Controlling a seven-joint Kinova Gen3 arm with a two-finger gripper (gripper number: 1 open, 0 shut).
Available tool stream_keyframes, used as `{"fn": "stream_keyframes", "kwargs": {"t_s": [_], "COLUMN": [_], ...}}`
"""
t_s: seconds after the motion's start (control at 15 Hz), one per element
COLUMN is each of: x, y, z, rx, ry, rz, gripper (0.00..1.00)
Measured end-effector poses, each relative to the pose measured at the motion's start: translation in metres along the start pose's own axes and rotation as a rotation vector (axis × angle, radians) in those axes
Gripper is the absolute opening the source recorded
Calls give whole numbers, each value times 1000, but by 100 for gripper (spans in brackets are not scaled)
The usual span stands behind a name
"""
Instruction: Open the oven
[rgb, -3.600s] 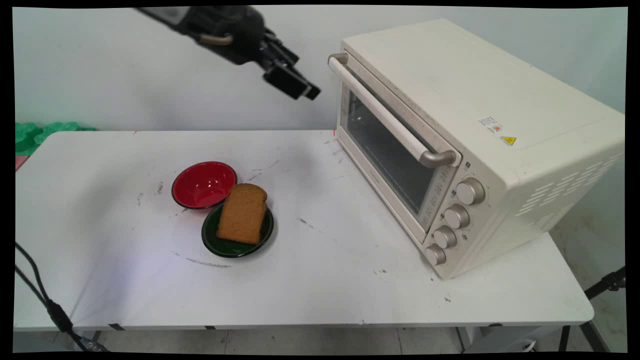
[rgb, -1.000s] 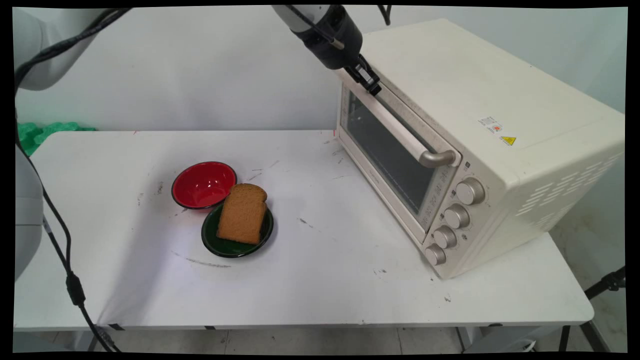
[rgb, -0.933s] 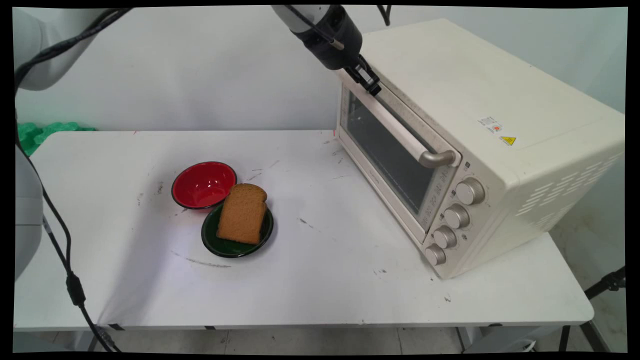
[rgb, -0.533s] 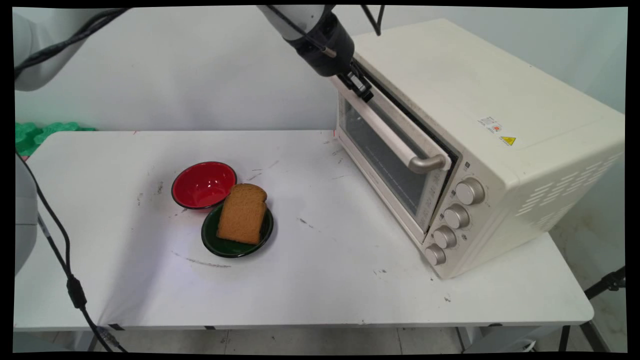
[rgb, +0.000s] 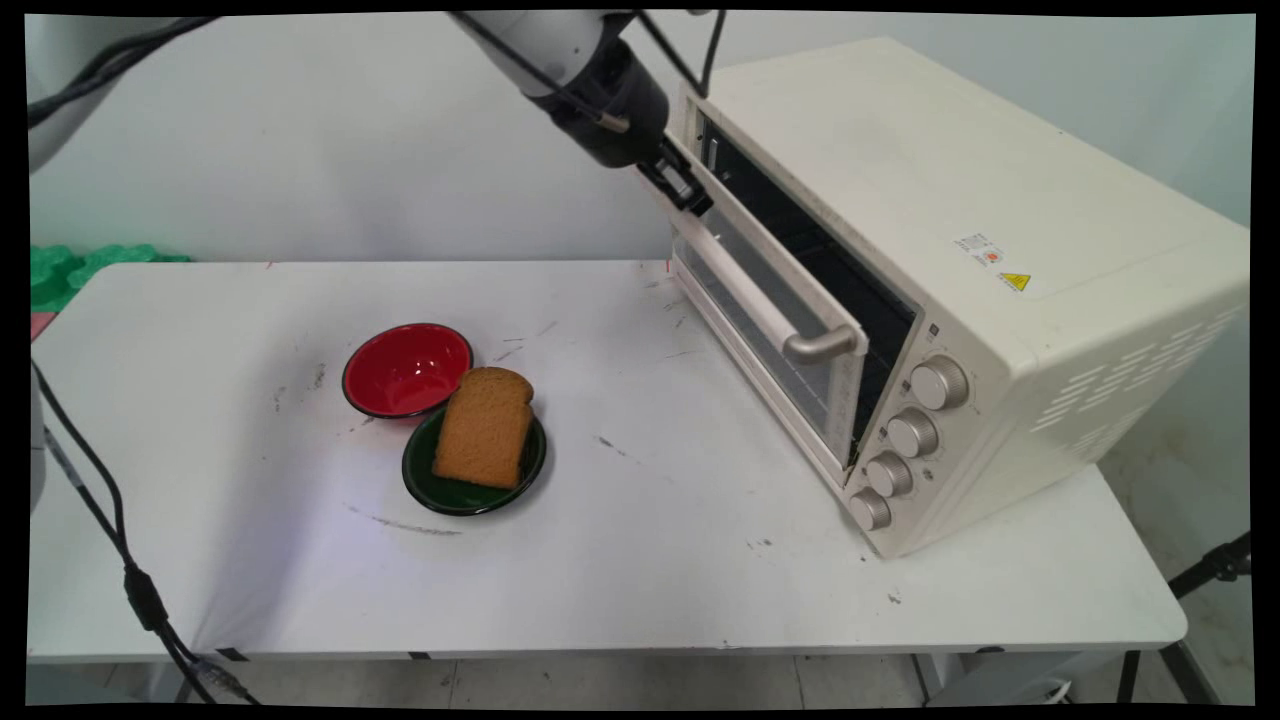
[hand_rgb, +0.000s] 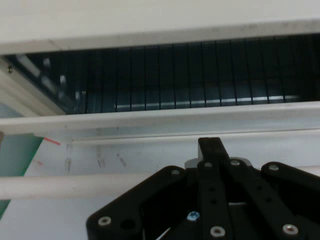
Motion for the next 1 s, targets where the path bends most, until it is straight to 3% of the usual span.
{"fn": "stream_keyframes", "kwargs": {"t_s": [0.6,1.0], "x": [-46,-85], "y": [3,1], "z": [-7,0], "rx": [6,10], "ry": [1,30], "rz": [30,37], "gripper": [0,0]}}
